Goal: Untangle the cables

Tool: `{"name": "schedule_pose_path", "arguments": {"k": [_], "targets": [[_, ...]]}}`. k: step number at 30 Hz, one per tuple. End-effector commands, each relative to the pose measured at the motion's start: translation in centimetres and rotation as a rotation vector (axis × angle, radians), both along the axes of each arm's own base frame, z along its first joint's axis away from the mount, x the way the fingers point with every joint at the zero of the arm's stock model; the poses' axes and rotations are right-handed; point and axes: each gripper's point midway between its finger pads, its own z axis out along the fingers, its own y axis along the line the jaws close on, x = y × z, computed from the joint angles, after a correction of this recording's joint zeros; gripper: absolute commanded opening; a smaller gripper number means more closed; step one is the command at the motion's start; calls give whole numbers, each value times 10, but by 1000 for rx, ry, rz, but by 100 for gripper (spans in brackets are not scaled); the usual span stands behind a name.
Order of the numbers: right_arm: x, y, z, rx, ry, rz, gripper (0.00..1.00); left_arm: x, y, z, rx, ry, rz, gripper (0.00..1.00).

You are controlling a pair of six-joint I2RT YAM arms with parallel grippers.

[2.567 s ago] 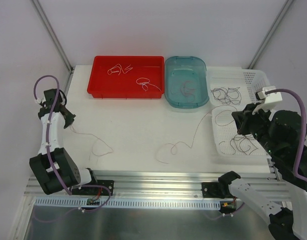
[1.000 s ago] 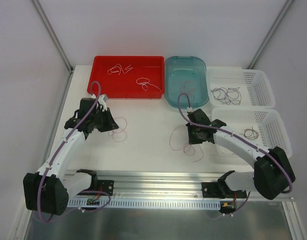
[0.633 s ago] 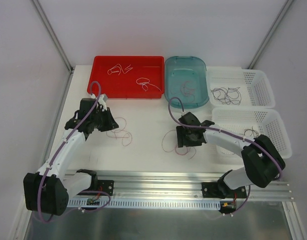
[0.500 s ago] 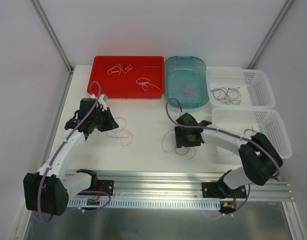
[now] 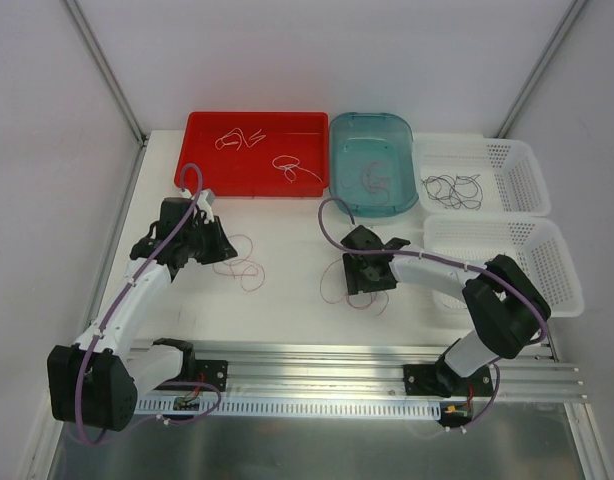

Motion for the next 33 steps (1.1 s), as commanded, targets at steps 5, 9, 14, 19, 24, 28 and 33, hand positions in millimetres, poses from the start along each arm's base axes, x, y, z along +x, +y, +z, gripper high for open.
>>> {"name": "schedule_pose_path", "arguments": {"k": [5, 9, 14, 19, 24, 28, 33], "targets": [[12, -2, 8, -53, -43, 47, 69, 2, -3, 3, 0, -27, -24, 13], [9, 3, -3, -41, -4, 67, 69, 2, -3, 2, 2, -29, -22, 16], [1, 11, -19, -8, 62, 93, 64, 3, -2, 2, 8, -30, -18, 31], [-4, 14, -28, 15, 105, 116, 40, 4, 1, 4, 19, -41, -6, 48], [-4, 17, -27, 21, 112, 138, 18, 5, 5, 3, 39, -49, 11, 66], [-1, 13, -20, 5, 93, 142, 1, 5, 7, 3, 45, -53, 17, 83], [11, 11, 14, 10, 2, 148, 1, 5, 9, 4, 53, -57, 25, 95]]}}
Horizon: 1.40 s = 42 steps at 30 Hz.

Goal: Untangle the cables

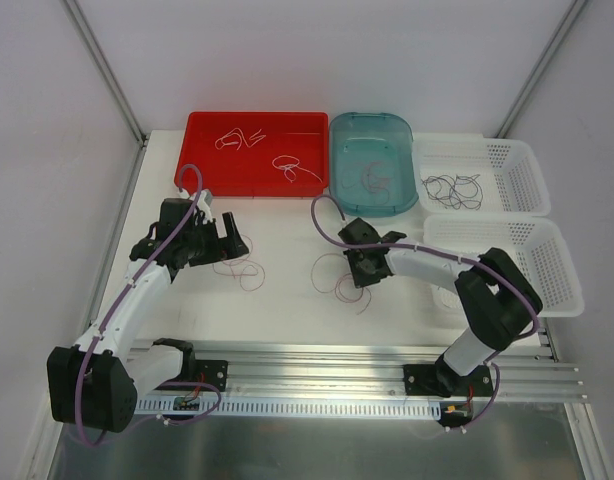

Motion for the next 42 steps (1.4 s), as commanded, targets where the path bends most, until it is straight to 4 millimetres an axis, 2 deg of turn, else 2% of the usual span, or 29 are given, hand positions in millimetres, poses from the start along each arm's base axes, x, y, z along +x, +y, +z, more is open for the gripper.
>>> {"name": "schedule_pose_path", "arguments": {"k": [1, 3, 4, 7, 10, 11, 13, 15, 17, 18, 20, 21, 23, 24, 27, 28, 29, 30, 31, 33, 35, 39, 40, 42], "targets": [[0, -3, 26, -7, -28, 25, 1, 4, 2, 6, 24, -52, -2, 96], [5, -7, 54, -6, -80, 28, 1, 4, 4, 7, 31, -56, 7, 98], [16, -3, 75, 5, -136, 35, 1, 4, 5, 7, 34, -58, 10, 98], [31, -4, 128, 38, -245, 38, 1, 5, 9, 9, 46, -72, 26, 99], [41, -12, 170, 65, -316, 6, 1, 5, 12, 10, 57, -81, 38, 99], [51, -13, 194, 78, -368, 14, 1, 5, 12, 10, 60, -85, 41, 99], [56, -17, 220, 117, -413, 3, 1, 5, 13, 10, 63, -85, 45, 99], [68, -22, 258, 177, -484, -30, 1, 5, 13, 11, 60, -86, 44, 99], [77, -27, 284, 221, -534, -51, 1, 5, 12, 11, 57, -87, 42, 99], [83, -28, 314, 260, -600, -53, 1, 5, 12, 12, 57, -89, 42, 99], [91, -31, 342, 300, -655, -57, 1, 5, 12, 12, 57, -90, 42, 99], [93, -31, 368, 332, -706, -58, 1, 5, 12, 12, 56, -90, 41, 99], [102, -35, 390, 361, -749, -68, 1, 5, 12, 12, 56, -90, 41, 99], [104, -37, 414, 388, -805, -71, 1, 5, 12, 12, 57, -92, 42, 99], [113, -40, 442, 433, -861, -74, 1, 5, 12, 12, 55, -88, 40, 99], [112, -40, 464, 469, -902, -60, 1, 5, 11, 11, 54, -88, 38, 99], [114, -43, 475, 480, -924, -65, 1, 5, 11, 11, 54, -88, 38, 99], [122, -42, 477, 483, -928, -65, 1, 5, 11, 12, 53, -91, 39, 99], [123, -43, 490, 491, -964, -61, 1, 5, 11, 11, 53, -85, 37, 99], [142, -47, 492, 478, -996, -84, 1, 5, 11, 11, 54, -83, 37, 99], [159, -54, 485, 468, -993, -110, 1, 5, 11, 11, 54, -87, 36, 99], [202, -54, 452, 456, -937, -142, 1, 5, 11, 10, 55, -81, 36, 99], [219, -56, 433, 439, -905, -160, 1, 5, 11, 10, 55, -81, 36, 99], [239, -56, 405, 422, -865, -183, 1, 5, 11, 9, 53, -79, 34, 99]]}}
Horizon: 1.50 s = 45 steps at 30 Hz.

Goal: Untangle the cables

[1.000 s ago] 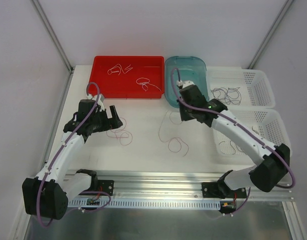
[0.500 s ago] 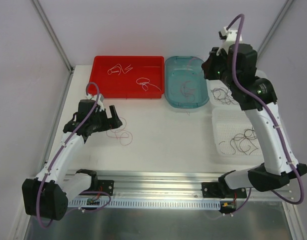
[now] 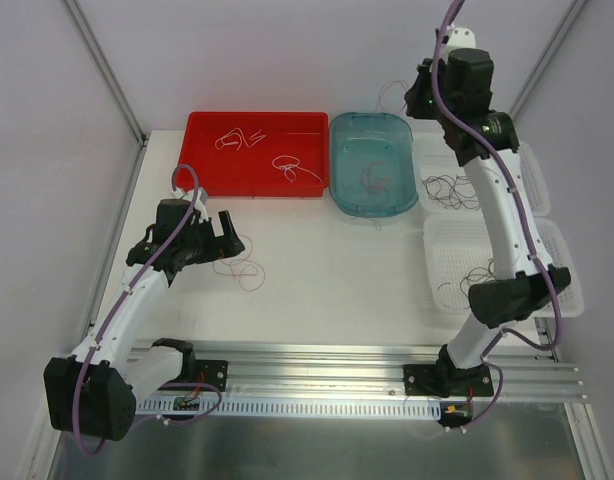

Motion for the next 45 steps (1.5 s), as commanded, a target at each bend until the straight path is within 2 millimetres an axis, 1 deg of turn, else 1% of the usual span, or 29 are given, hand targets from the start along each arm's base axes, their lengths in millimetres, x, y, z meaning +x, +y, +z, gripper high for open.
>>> {"name": "schedule_pose_path", "arguments": {"k": [1, 3, 4, 7, 8, 9, 10, 11, 12, 13, 14, 15, 16, 17, 18, 19, 21, 23, 25, 26, 27, 28, 31, 32, 34, 35, 36, 39, 45], "targets": [[44, 1, -49, 1, 67, -22, 1, 1, -1, 0, 10, -25, -17, 99], [60, -2, -78, -9, 121, -50, 1, 1, -1, -1, 9, -19, -18, 99], [72, -3, -104, -17, 172, -63, 3, 1, -1, -1, 10, -21, -17, 99], [81, -7, -140, -20, 262, -82, 31, 1, -1, -2, 11, -15, -17, 99], [80, -7, -153, -30, 299, -82, 49, 1, -1, -2, 9, -15, -19, 99], [77, -8, -157, -32, 313, -78, 55, 1, -2, -2, 9, -15, -19, 99], [72, -7, -171, -41, 346, -68, 58, 1, -2, -2, 8, -14, -20, 99], [64, -6, -163, -39, 330, -55, 61, 1, -2, -3, 7, -11, -21, 99], [58, -4, -162, -34, 330, -32, 62, 1, -2, -3, 6, -13, -22, 99], [46, -6, -187, -59, 382, -20, 62, 1, -3, -2, 5, -12, -23, 99], [35, -3, -170, -41, 340, 21, 62, 1, -3, -2, 4, -14, -24, 99], [26, -3, -178, -49, 350, 40, 62, 1, -3, -2, 2, -15, -25, 99], [13, -3, -198, -78, 386, 66, 62, 1, -3, -1, 2, -17, -25, 99], [5, -4, -204, -84, 395, 80, 62, 1, -3, -1, 1, -18, -26, 99], [-7, 0, -199, -78, 383, 115, 61, 1, -4, 0, -2, -21, -29, 99], [-19, 1, -218, -98, 420, 146, 60, 1, -4, 1, -2, -22, -29, 99], [-31, 7, -223, -109, 424, 198, 58, 0, -5, 1, -6, -20, -31, 99], [-40, 14, -237, -118, 454, 256, 52, 0, -5, 1, -5, -20, -32, 99], [-42, 20, -245, -113, 475, 297, 49, 1, -4, 0, -4, -19, -31, 99], [-43, 28, -244, -102, 473, 338, 46, 0, -4, -1, -2, -16, -30, 99], [-43, 32, -244, -98, 474, 362, 46, 0, -4, 0, -4, -19, -31, 99], [-41, 36, -253, -93, 503, 380, 45, 0, -4, -1, -3, -16, -31, 99], [-35, 49, -255, -89, 508, 426, 45, 0, -4, -2, -1, -13, -29, 99], [-32, 51, -266, -93, 533, 430, 45, 0, -4, -2, 0, -12, -31, 99], [-26, 56, -268, -100, 530, 441, 45, 0, -4, -3, 1, -11, -30, 99], [-22, 57, -278, -103, 550, 440, 45, -1, -4, -3, -1, -10, -32, 99], [-19, 60, -276, -104, 543, 447, 45, -1, -4, -3, -3, -8, -32, 99], [-13, 66, -290, -112, 569, 455, 44, 0, -5, -2, -4, -11, -32, 99], [-3, 71, -306, -114, 595, 460, 39, -1, -6, -4, -9, -2, -41, 99]]}}
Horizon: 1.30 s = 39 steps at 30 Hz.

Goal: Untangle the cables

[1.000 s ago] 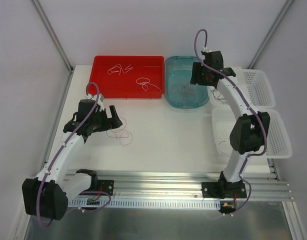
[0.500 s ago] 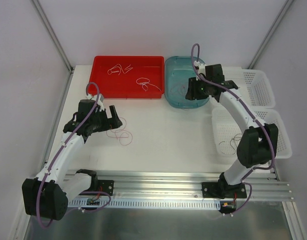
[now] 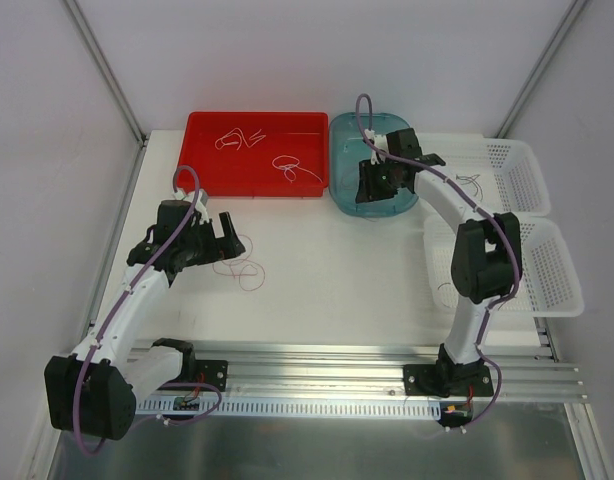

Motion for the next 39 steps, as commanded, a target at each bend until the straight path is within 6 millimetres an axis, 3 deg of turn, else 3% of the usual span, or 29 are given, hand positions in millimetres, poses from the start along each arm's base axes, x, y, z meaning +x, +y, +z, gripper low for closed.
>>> {"name": "schedule_pose_path", "arguments": {"k": [1, 13, 39], "targets": [[14, 11, 17, 30, -64, 39, 37, 1, -6, 0, -10, -13, -40, 99], [8, 8, -1, 8, -32, 50, 28, 1, -7, 1, -14, -14, -43, 99], [-1, -1, -19, -44, 5, 55, 24, 0, -9, 2, -22, -14, -52, 99]]}}
